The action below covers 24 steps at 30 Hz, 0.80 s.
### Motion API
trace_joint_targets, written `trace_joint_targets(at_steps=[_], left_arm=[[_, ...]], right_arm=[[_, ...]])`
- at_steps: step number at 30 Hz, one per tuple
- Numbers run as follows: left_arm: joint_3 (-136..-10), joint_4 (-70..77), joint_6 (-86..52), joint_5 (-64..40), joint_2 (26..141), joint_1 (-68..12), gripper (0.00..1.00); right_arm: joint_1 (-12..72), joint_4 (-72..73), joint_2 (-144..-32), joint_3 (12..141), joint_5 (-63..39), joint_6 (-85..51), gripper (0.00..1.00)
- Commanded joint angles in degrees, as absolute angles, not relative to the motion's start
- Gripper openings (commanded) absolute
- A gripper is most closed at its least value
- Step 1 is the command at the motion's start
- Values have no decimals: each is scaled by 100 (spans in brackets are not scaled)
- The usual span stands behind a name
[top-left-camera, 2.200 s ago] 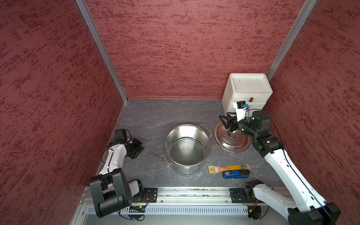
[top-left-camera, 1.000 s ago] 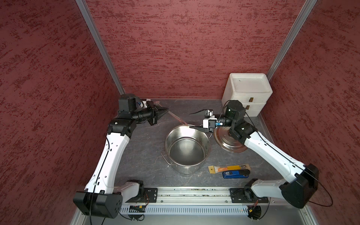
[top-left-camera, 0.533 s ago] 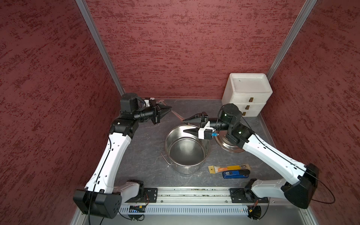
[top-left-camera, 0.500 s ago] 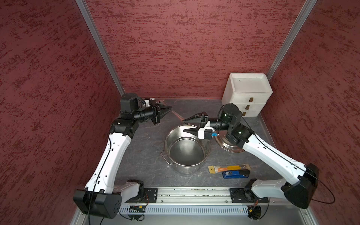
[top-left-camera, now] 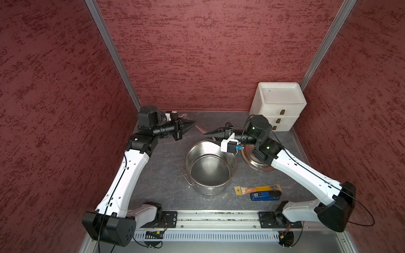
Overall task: Stir the soup with a spoon
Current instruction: Adjust the spoon.
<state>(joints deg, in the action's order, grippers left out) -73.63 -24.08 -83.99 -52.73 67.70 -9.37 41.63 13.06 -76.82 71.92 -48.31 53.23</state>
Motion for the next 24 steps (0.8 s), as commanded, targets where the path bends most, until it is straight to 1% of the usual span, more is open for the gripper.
trace_joint_targets(at_steps=[1, 4, 5, 9, 11, 12, 15, 18, 21, 24], left_arm=[[-7218, -2082, -8227, -5365, 6637, -995, 0], [-7236, -2042, -8233, -5358, 6631, -993, 0], [-7254, -2047, -8218, -5359, 6630, -994, 7], [-7493, -2410, -7756, -5349, 6584, -998, 69], [-7648, -2820, -7382, -5277, 6474, -993, 92], [-7688, -2977, -7192, -5227, 6379, -998, 99], [-7618, -3386, -6845, -5088, 5943, -972, 100], [-7481, -4054, -6509, -4807, 5340, -846, 100], [-7480, -5368, -5936, -4254, 4864, -669, 100], [-7568, -7096, -5366, -3382, 4580, -650, 100]], right_arm=[[4210, 1558, -7653, 7267, -4758, 4883, 0], [4208, 1590, -7616, 7247, -4597, 4586, 0], [4210, 1668, -7595, 7224, -4466, 4394, 0], [4205, 1761, -7466, 7235, -3748, 3709, 0], [4210, 1530, -7414, 7342, -3164, 3324, 0], [4210, 1357, -7373, 7418, -2848, 3213, 0], [4209, 744, -7302, 7728, -2065, 2887, 0], [4212, -173, -7222, 8122, -1696, 2603, 0], [4202, -1026, -7013, 8430, -1651, 2354, 0], [4200, -2080, -6722, 8704, -1787, 2310, 0]])
